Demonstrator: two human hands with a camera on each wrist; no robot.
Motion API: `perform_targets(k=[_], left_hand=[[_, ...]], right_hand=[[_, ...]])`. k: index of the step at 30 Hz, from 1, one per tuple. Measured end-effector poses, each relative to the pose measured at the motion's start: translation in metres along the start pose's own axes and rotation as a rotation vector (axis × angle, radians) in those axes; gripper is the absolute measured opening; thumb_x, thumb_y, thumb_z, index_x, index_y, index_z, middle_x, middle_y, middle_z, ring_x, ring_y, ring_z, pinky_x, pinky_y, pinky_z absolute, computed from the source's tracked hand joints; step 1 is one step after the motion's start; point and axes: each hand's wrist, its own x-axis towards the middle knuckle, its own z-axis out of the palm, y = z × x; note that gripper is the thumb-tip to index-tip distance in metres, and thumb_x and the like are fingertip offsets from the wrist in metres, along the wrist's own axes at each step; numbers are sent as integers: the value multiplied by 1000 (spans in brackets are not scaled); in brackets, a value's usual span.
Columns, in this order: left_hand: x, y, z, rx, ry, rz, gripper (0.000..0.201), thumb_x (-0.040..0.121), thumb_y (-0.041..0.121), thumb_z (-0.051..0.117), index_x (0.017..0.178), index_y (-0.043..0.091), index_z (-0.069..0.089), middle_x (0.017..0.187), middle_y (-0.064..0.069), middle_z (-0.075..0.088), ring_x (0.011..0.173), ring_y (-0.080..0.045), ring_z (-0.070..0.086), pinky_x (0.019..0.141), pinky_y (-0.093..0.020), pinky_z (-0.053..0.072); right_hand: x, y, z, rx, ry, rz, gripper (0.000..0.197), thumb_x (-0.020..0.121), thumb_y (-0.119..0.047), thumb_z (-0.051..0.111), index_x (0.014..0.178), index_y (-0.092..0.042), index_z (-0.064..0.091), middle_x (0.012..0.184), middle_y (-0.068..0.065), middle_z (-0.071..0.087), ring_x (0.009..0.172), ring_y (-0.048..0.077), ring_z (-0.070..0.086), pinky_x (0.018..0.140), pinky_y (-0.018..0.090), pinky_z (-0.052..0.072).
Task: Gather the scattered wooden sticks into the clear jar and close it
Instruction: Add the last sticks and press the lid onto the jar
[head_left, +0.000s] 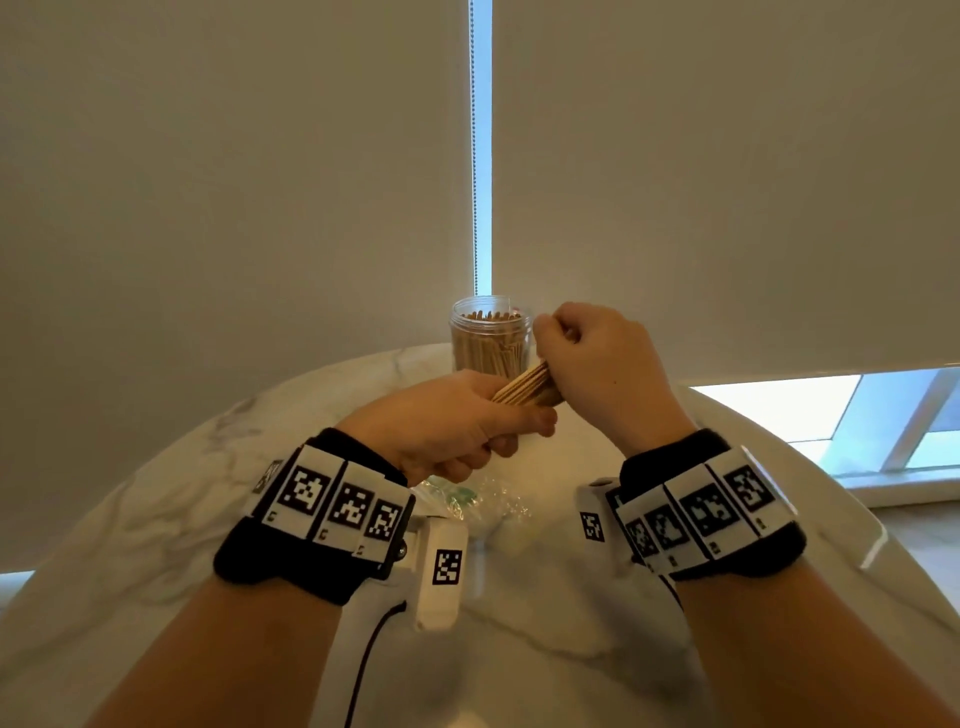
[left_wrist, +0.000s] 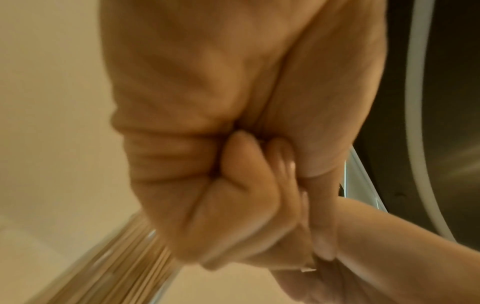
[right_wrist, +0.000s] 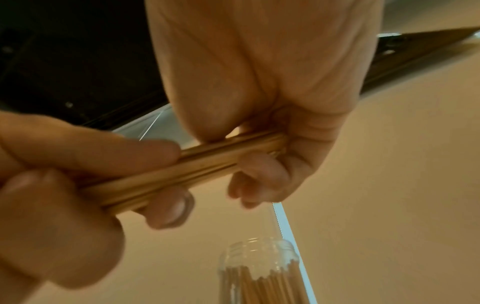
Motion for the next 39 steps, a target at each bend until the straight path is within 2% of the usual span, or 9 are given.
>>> perform_targets(k=[4, 10, 14, 17, 20, 26, 30, 34, 39], left_hand=[[0, 0, -5, 35, 175, 108, 48, 82, 56, 69, 100, 11, 72, 61, 3, 56, 40, -5, 35, 39, -19, 26], [4, 10, -3, -425, 437, 178, 51, 89, 58, 59, 99, 10, 69, 74, -8, 72, 50, -14, 61, 42, -22, 46], [12, 5, 12, -306, 547, 358, 38, 90, 47, 66, 92, 9, 69, 71, -12, 67, 47, -14, 54, 42, -23, 43], [15, 0, 9, -304, 625, 397, 30, 86, 36, 75, 81, 8, 65, 64, -8, 64, 46, -16, 53, 41, -23, 39], [14, 0, 1, -346, 643, 409, 25, 88, 30, 73, 75, 10, 64, 59, 0, 62, 46, -13, 53, 41, -21, 40], [18, -5, -3, -447, 674, 379, 24, 94, 27, 66, 81, 8, 63, 60, -2, 63, 47, -12, 53, 43, -20, 43], [18, -4, -4, -503, 622, 326, 25, 96, 28, 64, 80, 10, 58, 60, 0, 63, 46, -11, 53, 40, -19, 41], [20, -3, -4, -435, 610, 209, 34, 100, 42, 52, 92, 13, 67, 67, 0, 67, 52, -13, 59, 45, -22, 44], [35, -12, -21, -280, 741, 169, 24, 98, 17, 56, 122, 20, 56, 122, -6, 63, 101, -15, 62, 79, -31, 57]], right_hand=[[-1, 3, -1, -23, -124, 18, 51, 95, -43, 53, 55, -12, 60, 46, -2, 49, 45, 10, 43, 48, 26, 36], [0, 5, -3, 53, 19, 174, 50, 93, -34, 52, 47, -16, 45, 43, -4, 33, 42, 10, 31, 47, 26, 28], [0, 8, -1, 116, 55, 204, 48, 95, -31, 50, 50, -18, 44, 41, -7, 33, 40, 8, 35, 46, 23, 28], [2, 3, 2, 195, 27, 204, 26, 97, -29, 49, 79, -16, 62, 59, -10, 52, 53, 6, 49, 53, 32, 48], [3, 1, 0, 230, 96, 203, 17, 97, -26, 48, 112, -20, 53, 79, -1, 63, 69, 18, 64, 67, 40, 58], [-4, -6, 7, 91, -32, 76, 61, 99, -53, 42, 65, -9, 68, 61, 11, 65, 54, 24, 60, 58, 37, 53], [-2, -4, 4, 39, 2, 88, 57, 97, -41, 48, 52, -8, 58, 44, 3, 44, 44, 16, 40, 49, 29, 35], [1, 6, 1, 8, -12, 151, 51, 91, -37, 49, 55, -3, 60, 47, 5, 44, 47, 17, 39, 50, 30, 35], [9, 31, -14, -28, 84, 266, 49, 89, -40, 47, 65, -1, 66, 66, 21, 63, 57, 32, 55, 57, 41, 49]])
